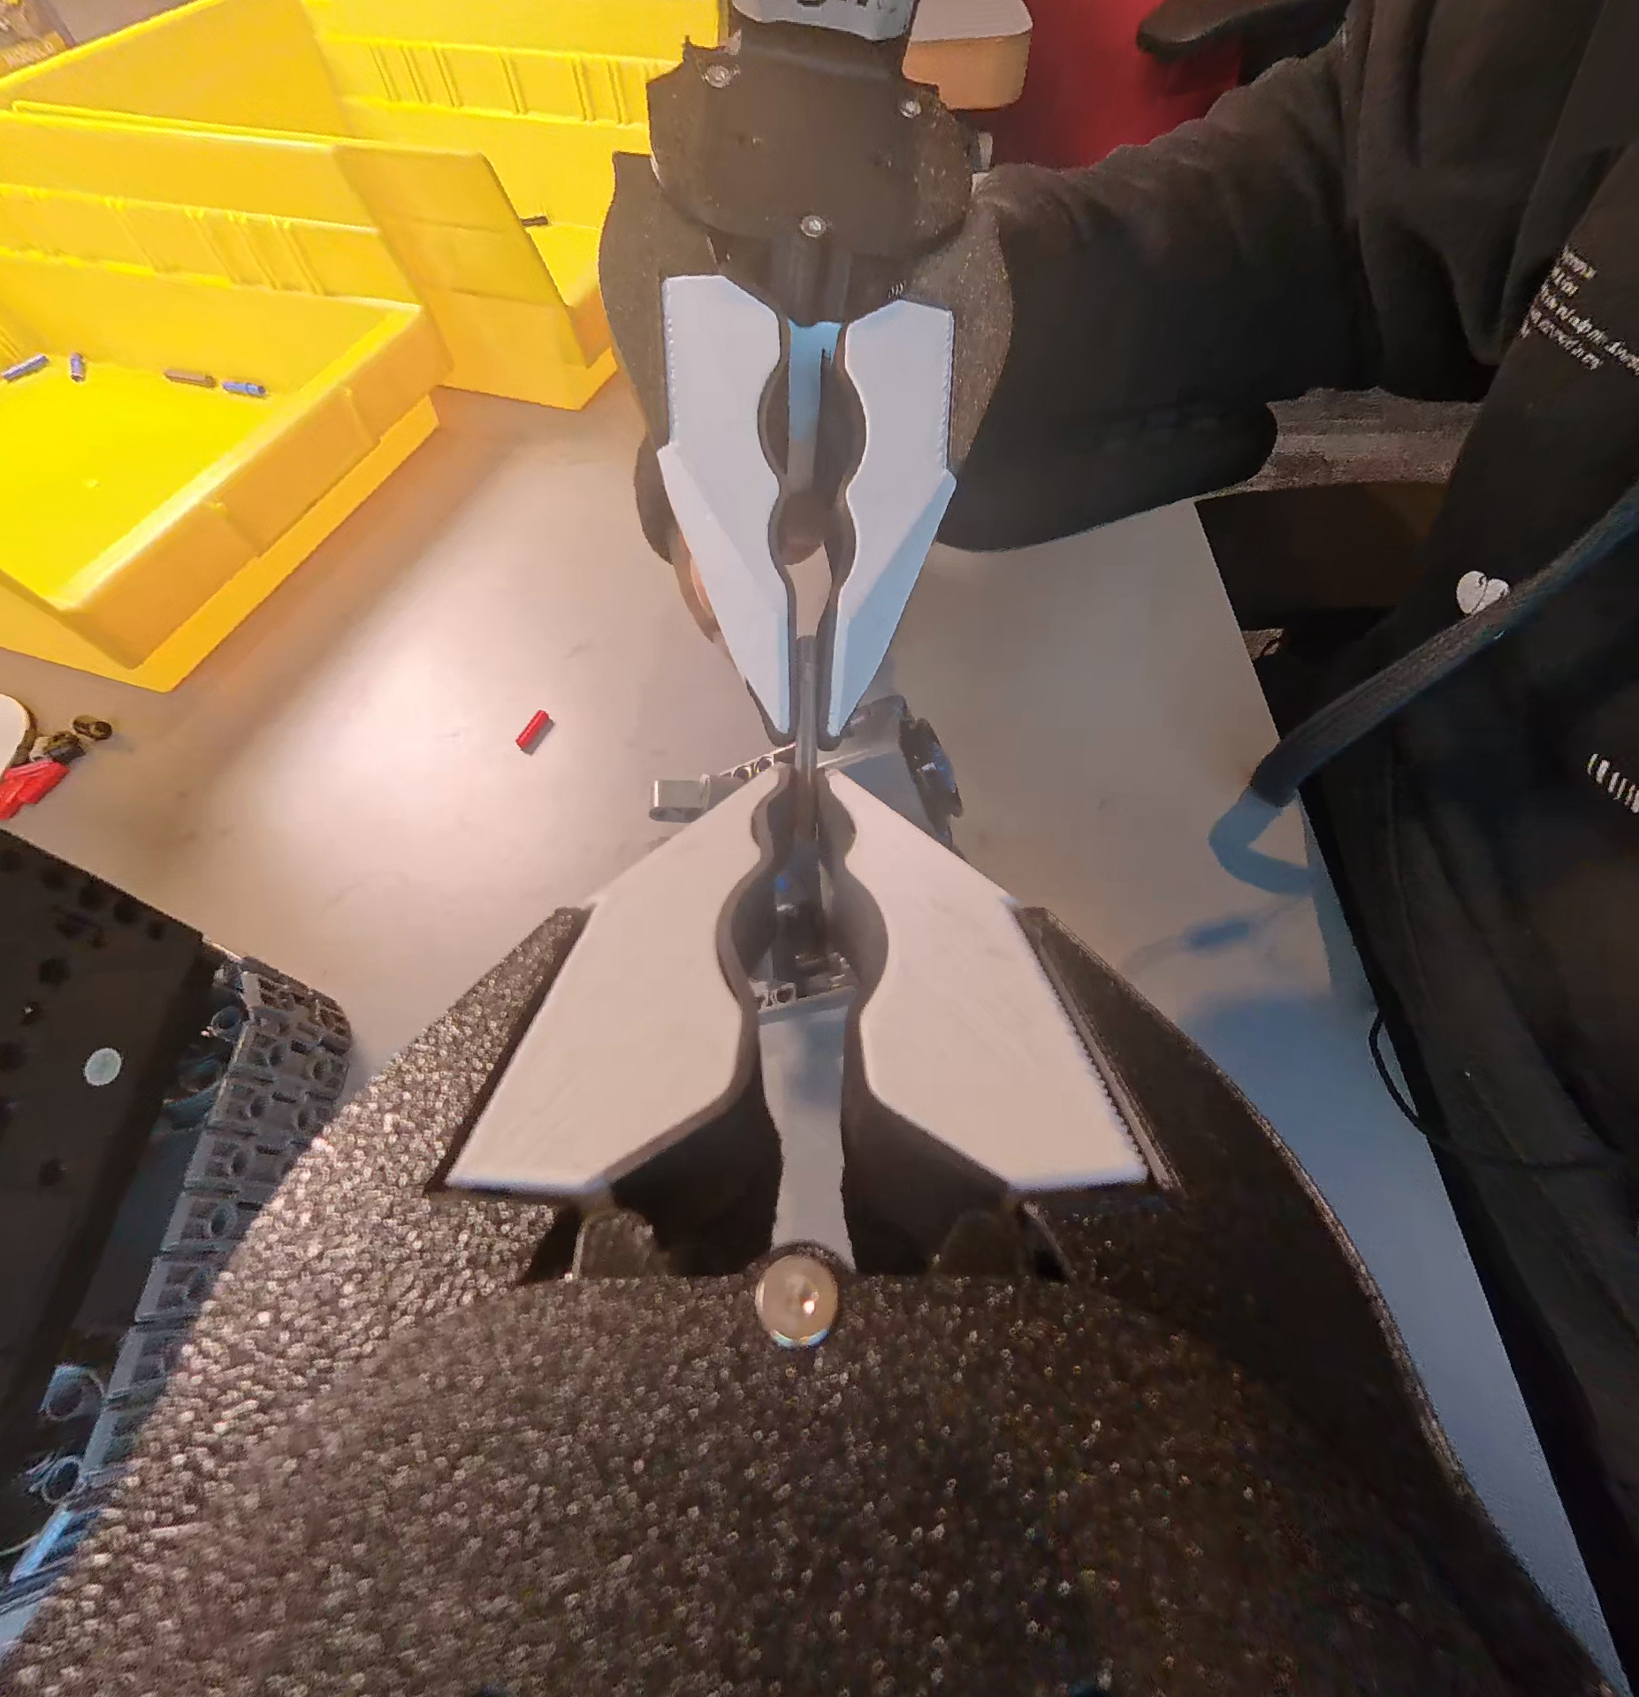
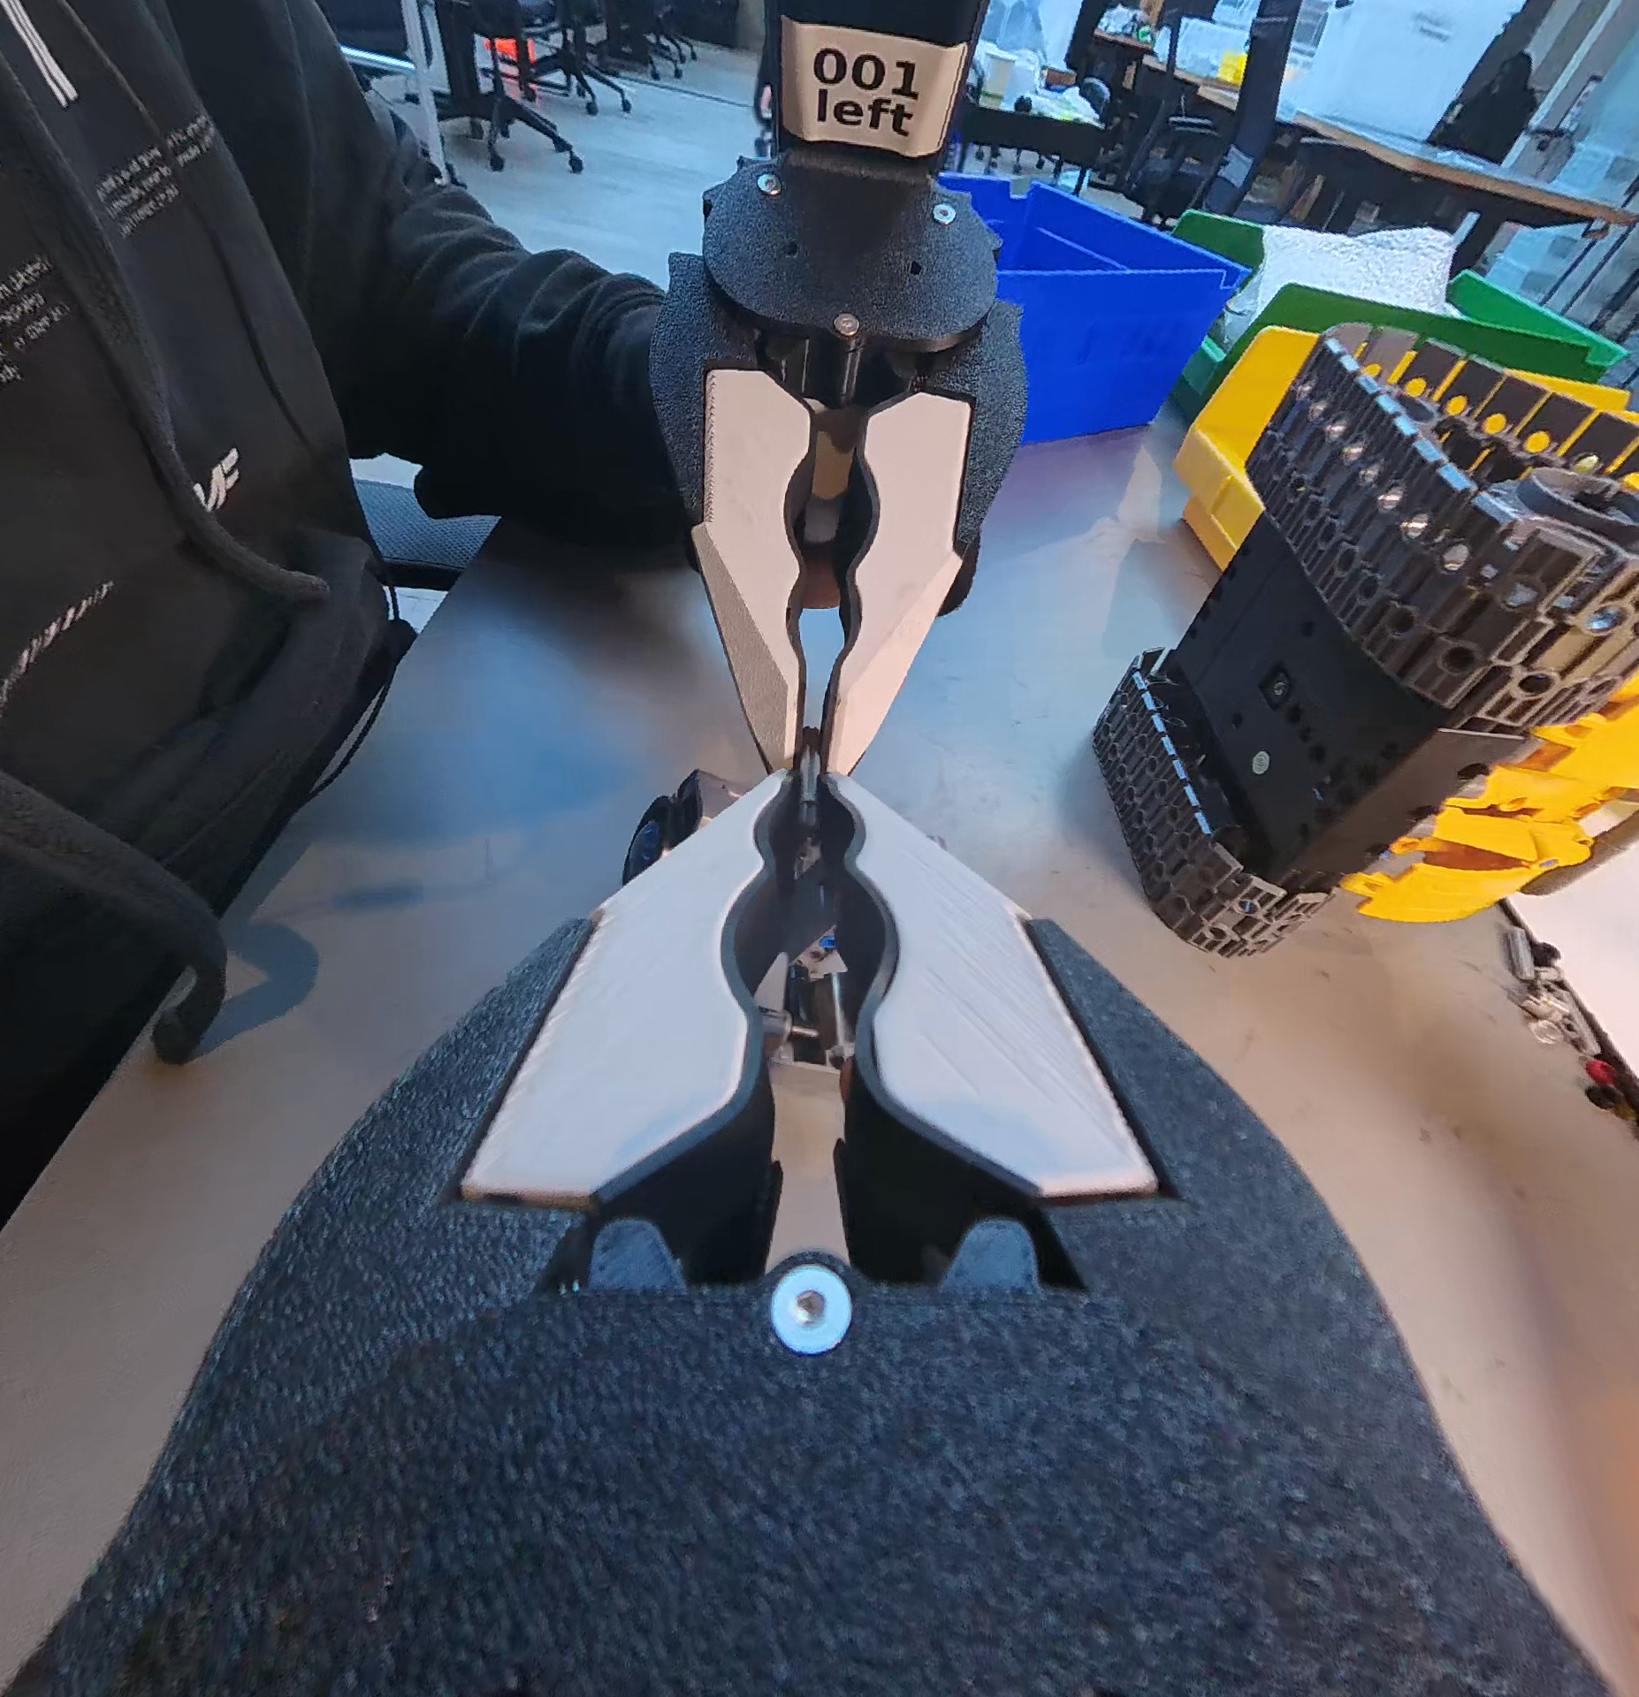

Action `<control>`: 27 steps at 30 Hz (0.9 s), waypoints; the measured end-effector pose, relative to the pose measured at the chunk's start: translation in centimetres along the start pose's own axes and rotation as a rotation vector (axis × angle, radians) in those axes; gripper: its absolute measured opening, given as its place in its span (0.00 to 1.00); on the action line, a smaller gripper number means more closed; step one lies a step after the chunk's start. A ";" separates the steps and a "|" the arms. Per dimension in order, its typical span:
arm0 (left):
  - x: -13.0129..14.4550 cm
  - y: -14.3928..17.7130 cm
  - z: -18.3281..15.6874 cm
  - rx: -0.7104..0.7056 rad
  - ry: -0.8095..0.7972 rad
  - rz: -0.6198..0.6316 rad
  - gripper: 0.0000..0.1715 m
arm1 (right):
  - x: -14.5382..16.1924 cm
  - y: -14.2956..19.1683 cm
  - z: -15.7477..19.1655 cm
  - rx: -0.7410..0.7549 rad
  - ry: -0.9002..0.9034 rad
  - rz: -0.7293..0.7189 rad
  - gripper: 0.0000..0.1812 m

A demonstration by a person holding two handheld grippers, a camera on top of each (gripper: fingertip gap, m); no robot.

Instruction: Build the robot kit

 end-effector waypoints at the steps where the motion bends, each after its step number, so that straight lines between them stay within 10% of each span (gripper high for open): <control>1: 0.2 -0.1 -0.1 0.006 0.003 0.011 0.01 | 0.2 -0.1 0.1 -0.008 -0.004 0.007 0.02; 19: 0.1 -0.1 0.4 0.022 0.076 -0.019 0.01 | 0.1 0.2 -0.4 0.042 0.009 -0.030 0.01; 27: 0.9 -0.4 1.9 -0.071 0.030 0.012 0.16 | 1.7 3.7 -2.6 0.078 -0.055 -0.019 0.02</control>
Point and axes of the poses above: each gripper's, where its closed fingertips meet, y back along the fingers, x out of its underside, z = x × y across the jaws, the point moved 1 cm from there along y, back along the fingers
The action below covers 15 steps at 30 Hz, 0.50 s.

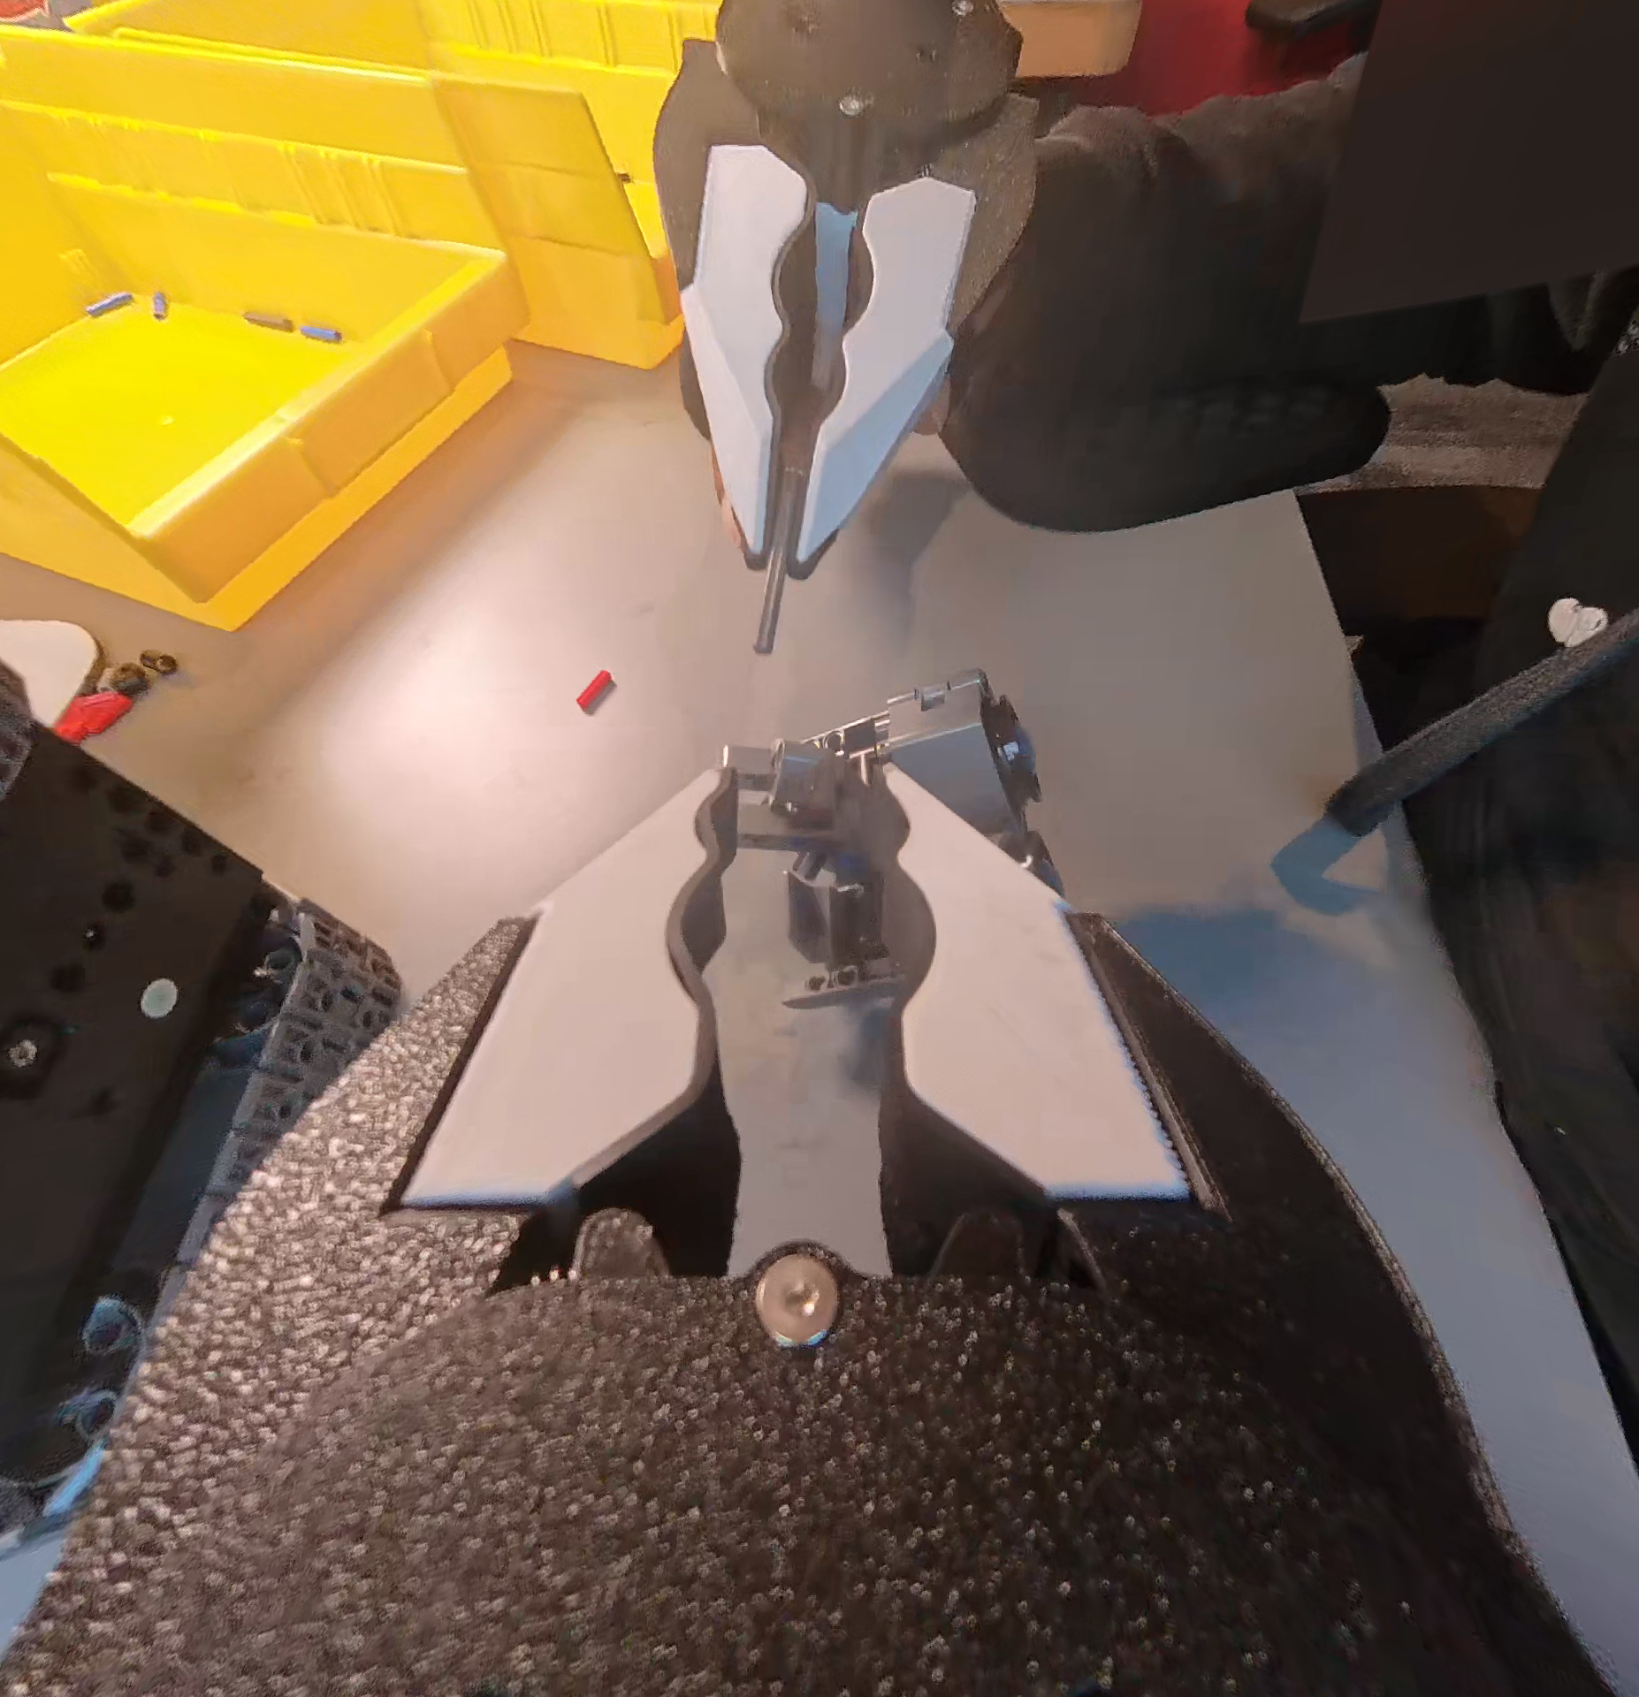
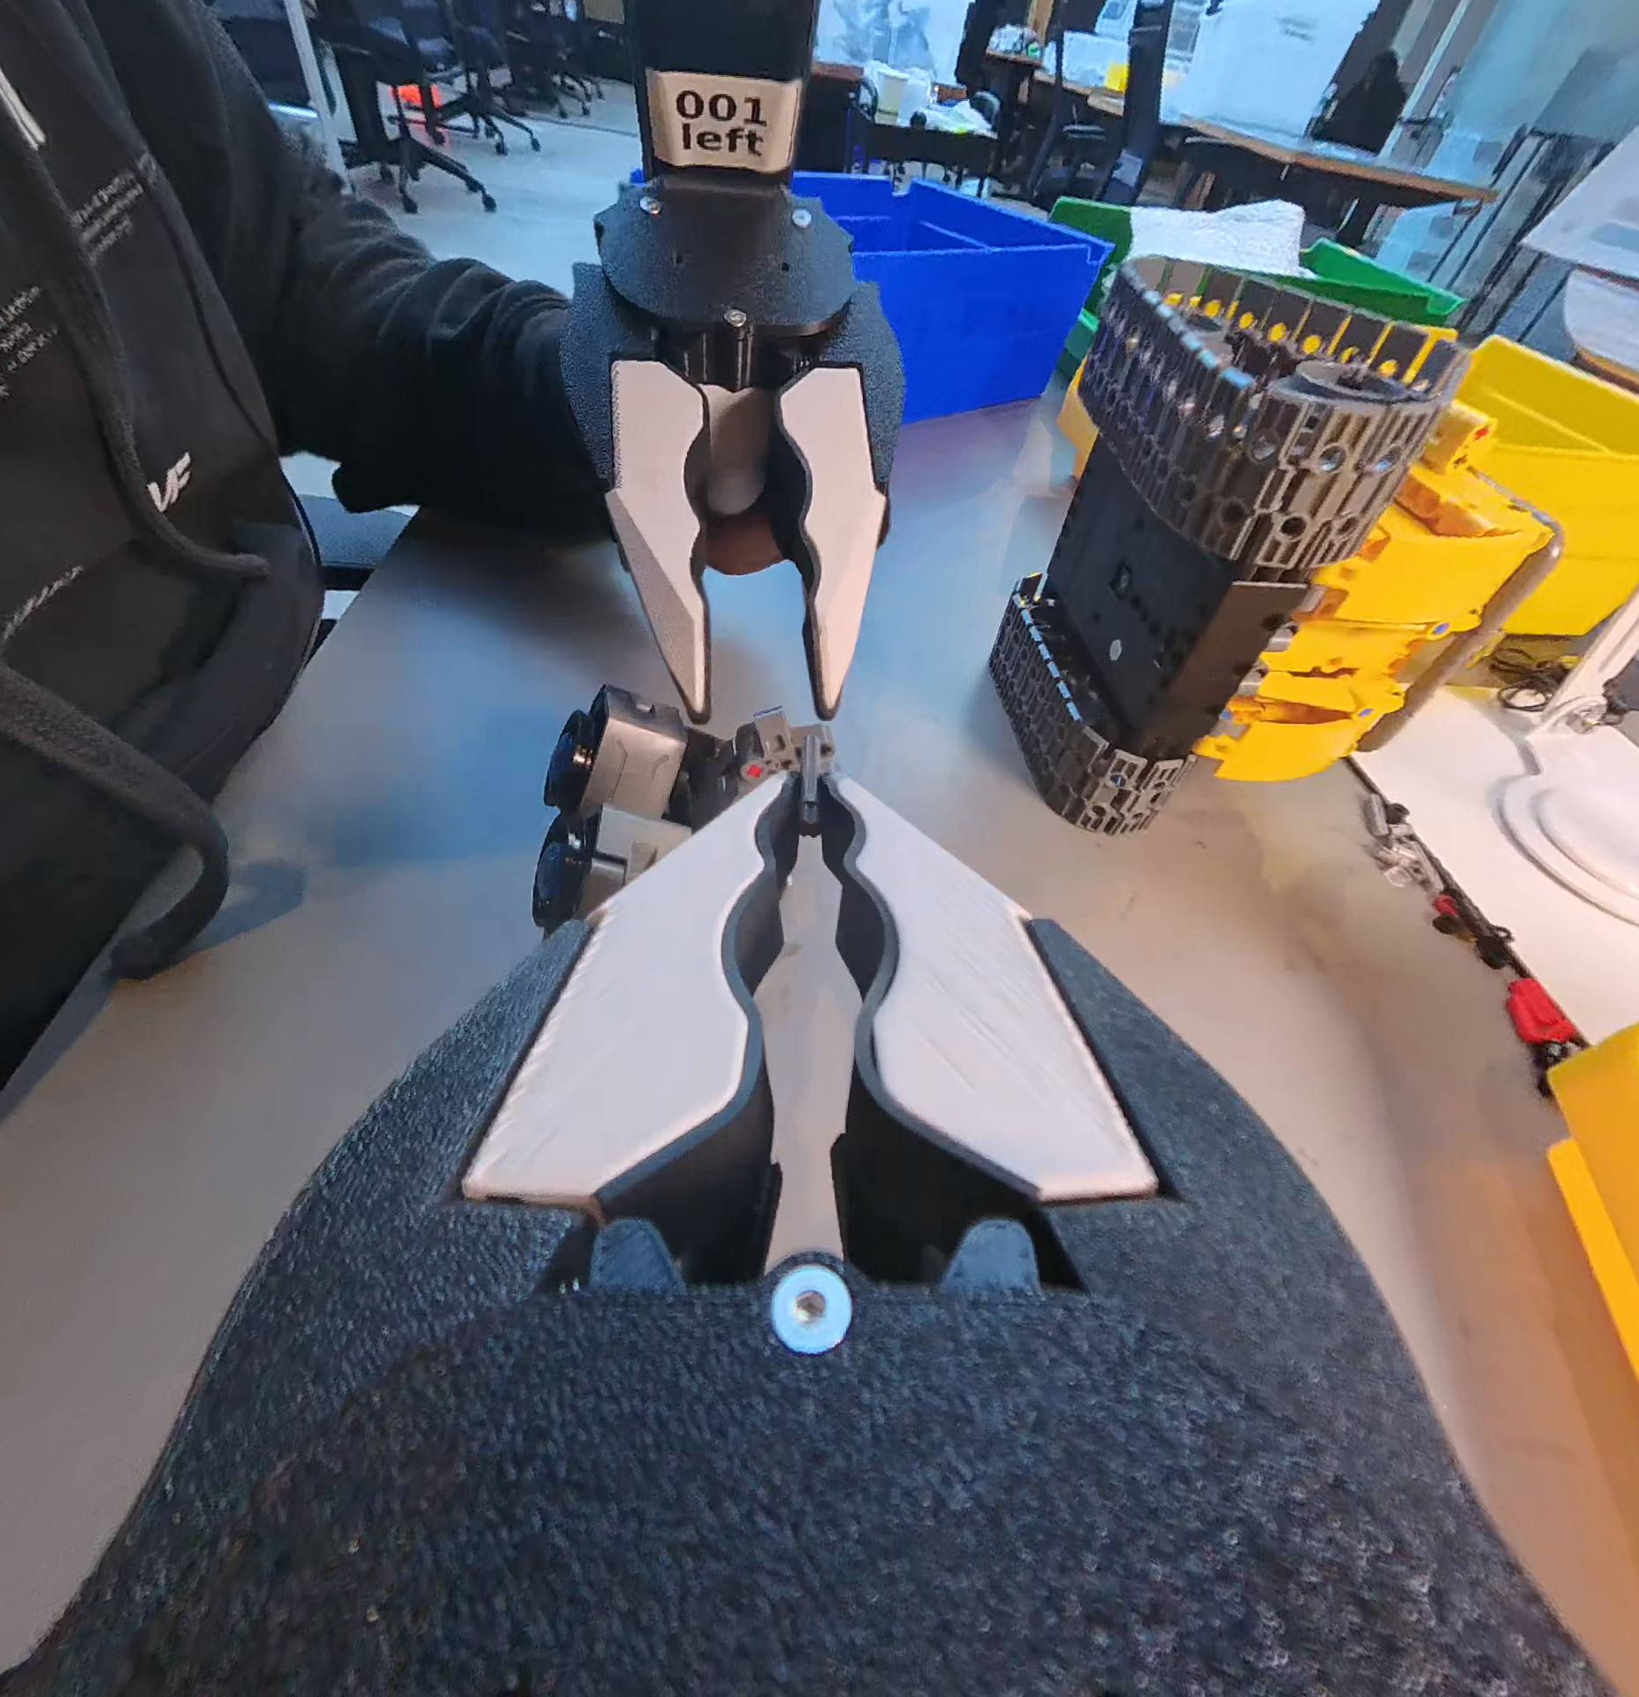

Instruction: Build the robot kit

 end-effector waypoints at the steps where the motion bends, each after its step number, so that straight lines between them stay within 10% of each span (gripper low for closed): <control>1: 0.1 -0.4 0.1 -0.012 -0.023 0.018 0.16 | 0.3 -0.2 0.2 -0.014 0.000 0.012 0.02; 15: 1.0 -1.4 0.3 -0.033 -0.113 0.075 0.08 | 1.3 -0.9 1.0 -0.065 -0.025 0.038 0.02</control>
Point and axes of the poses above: each gripper's, where its closed fingertips meet, y back along the fingers, x out of its underside, z = x × y across the jaws, the point moved 1 cm from there along y, back along the fingers
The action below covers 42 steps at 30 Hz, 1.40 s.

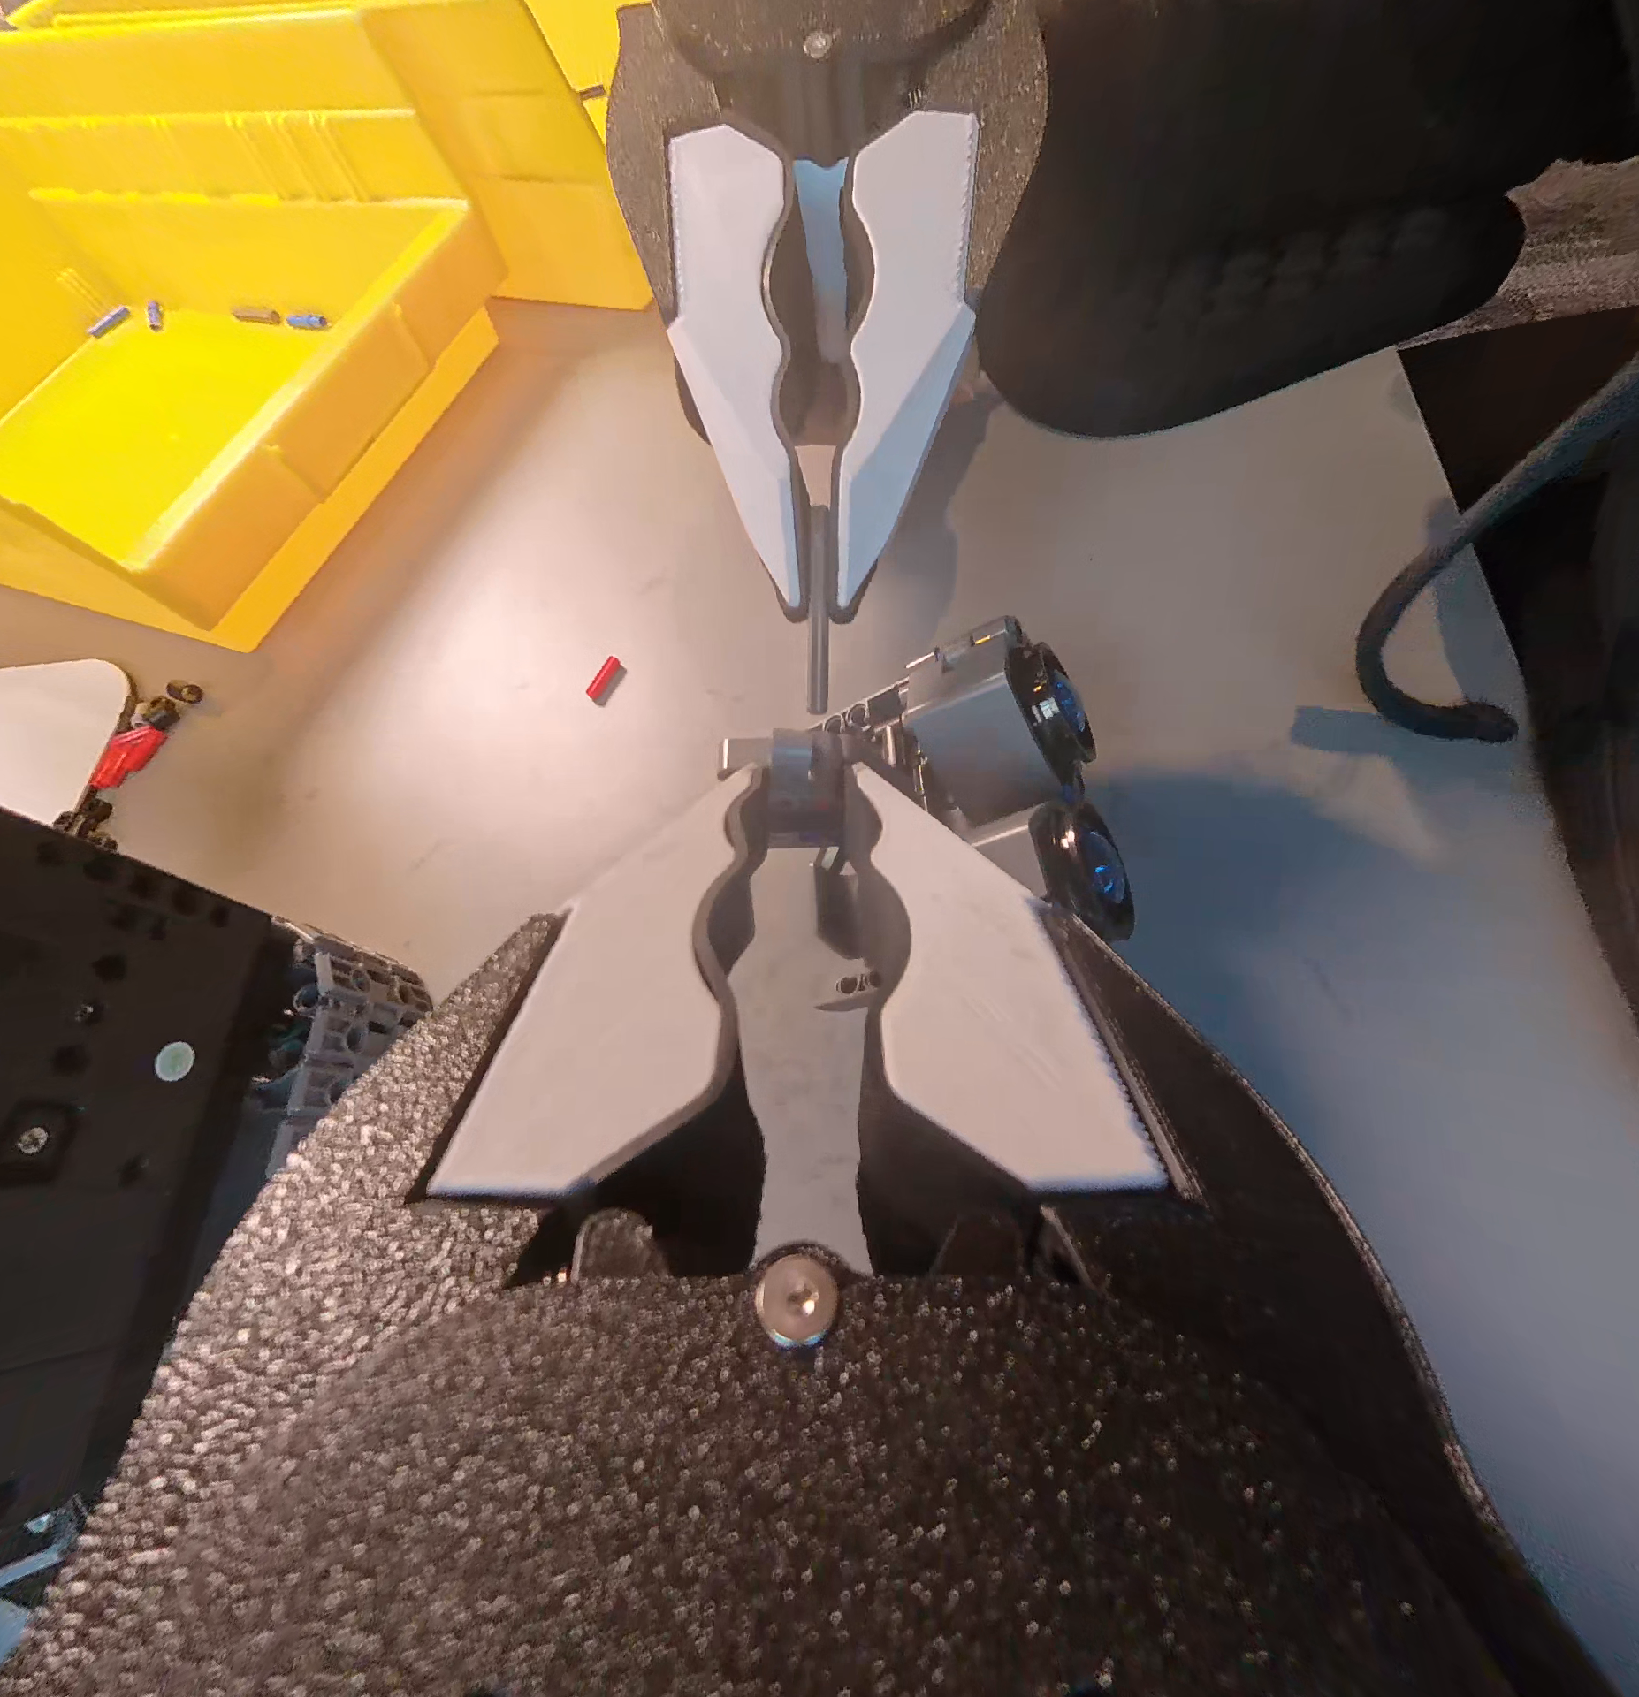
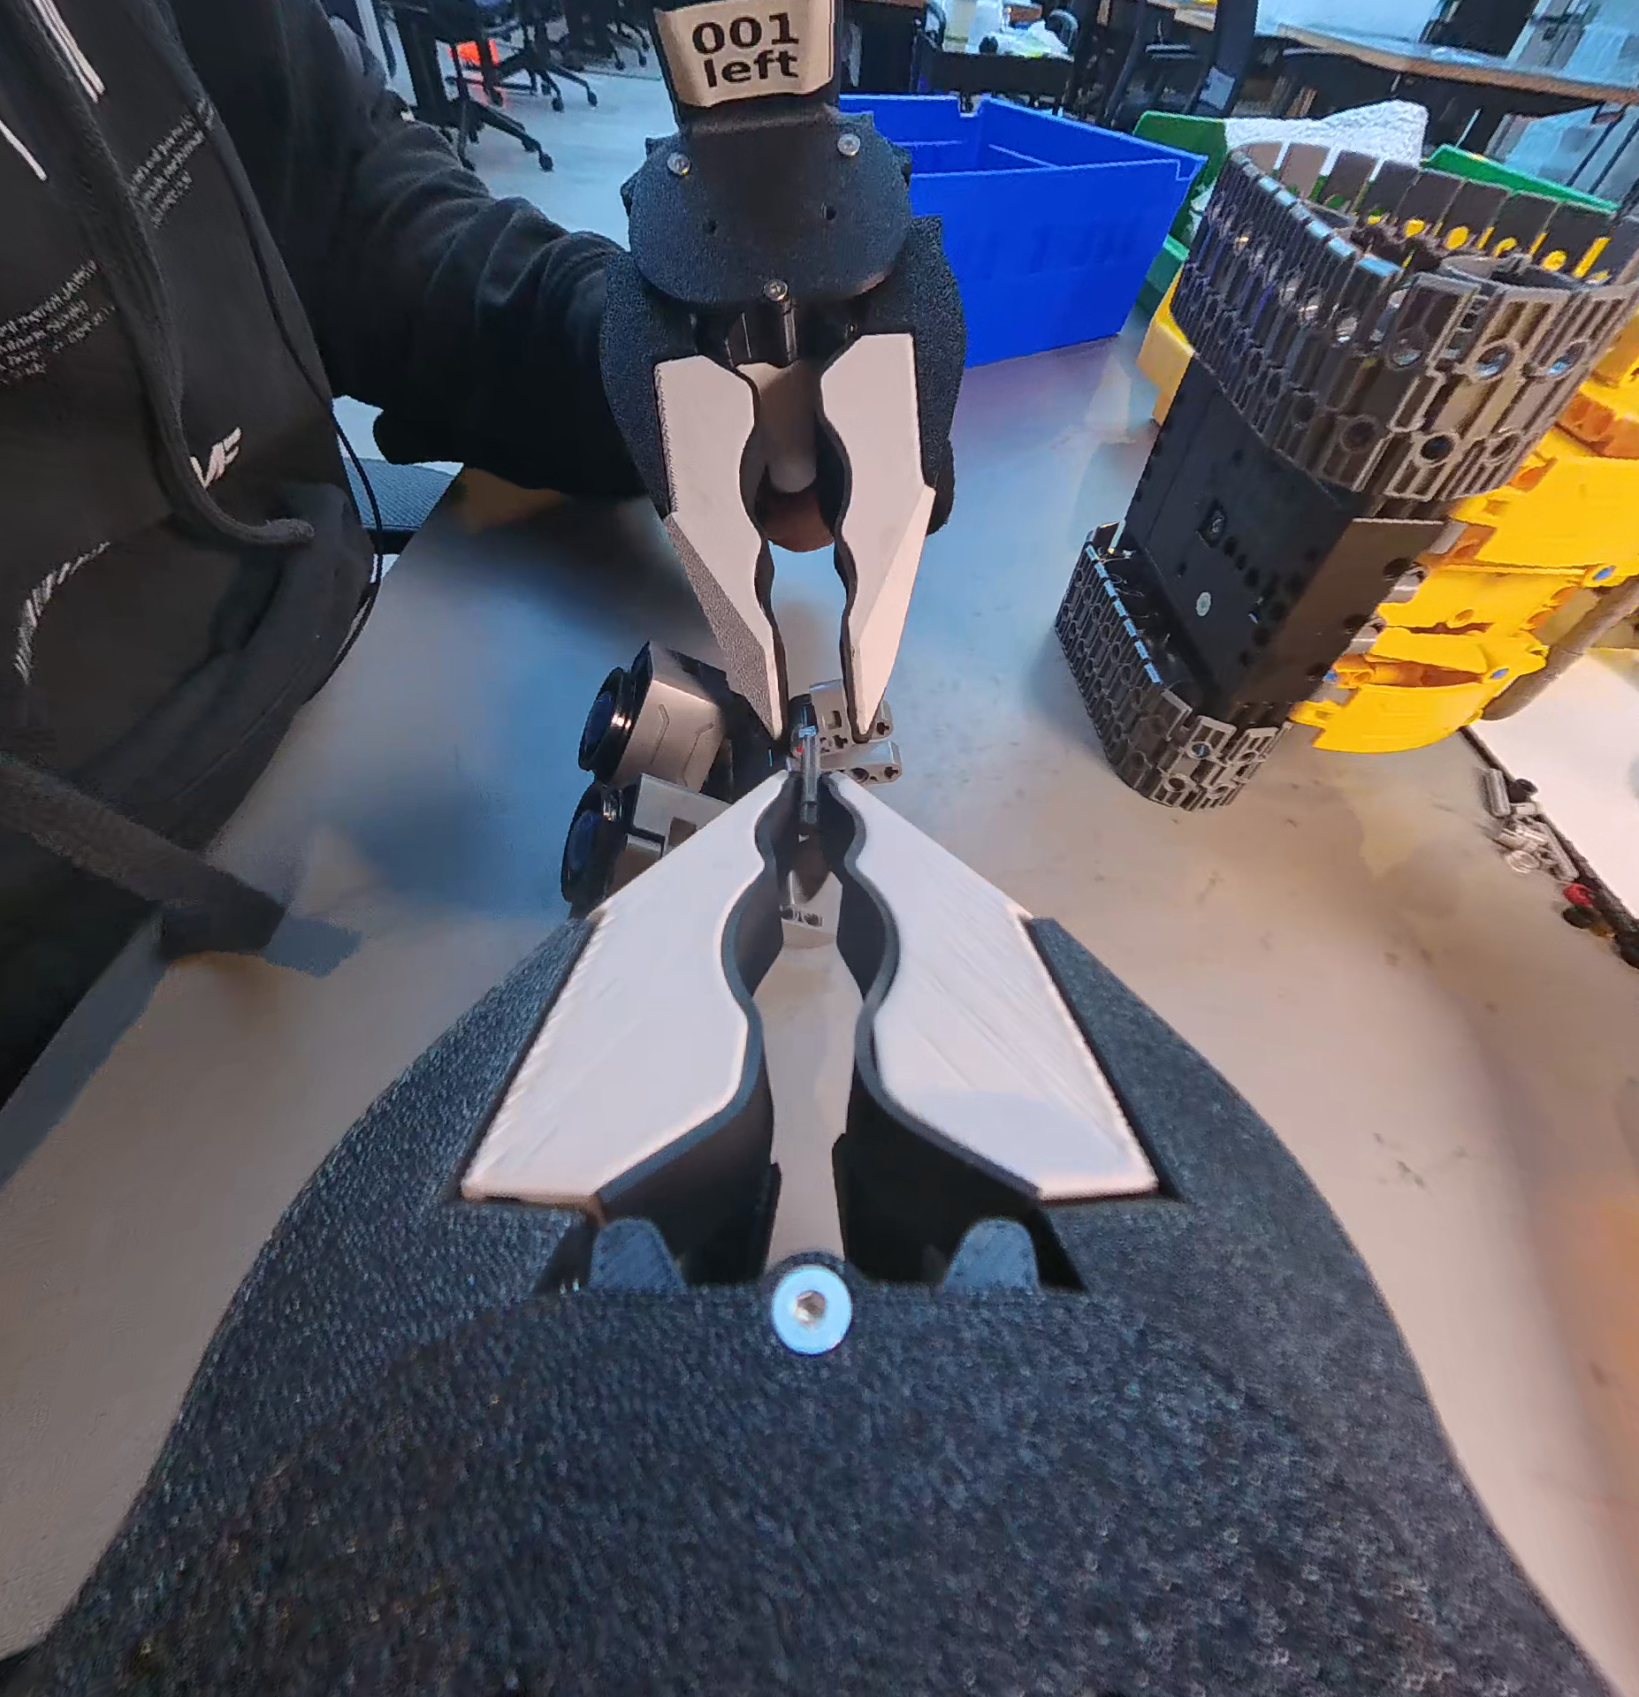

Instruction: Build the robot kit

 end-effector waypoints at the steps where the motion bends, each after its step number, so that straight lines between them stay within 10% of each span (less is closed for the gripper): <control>1: 0.0 0.0 0.0 0.000 -0.001 -0.008 0.08 | 0.1 -0.1 0.0 -0.003 -0.003 0.005 0.02; 23: 0.2 -0.1 0.2 0.061 0.056 -0.086 0.09 | 0.2 -0.2 -0.2 -0.004 -0.037 0.005 0.02; 42: 0.6 -0.6 0.7 0.124 -0.145 0.570 0.10 | 0.6 -0.4 -0.4 0.026 -0.020 0.032 0.02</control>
Point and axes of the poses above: each gripper's, where its closed fingertips meet, y back along the fingers, x out of its underside, z = x × y across the jaws, the point moved 1 cm from there along y, back along the fingers
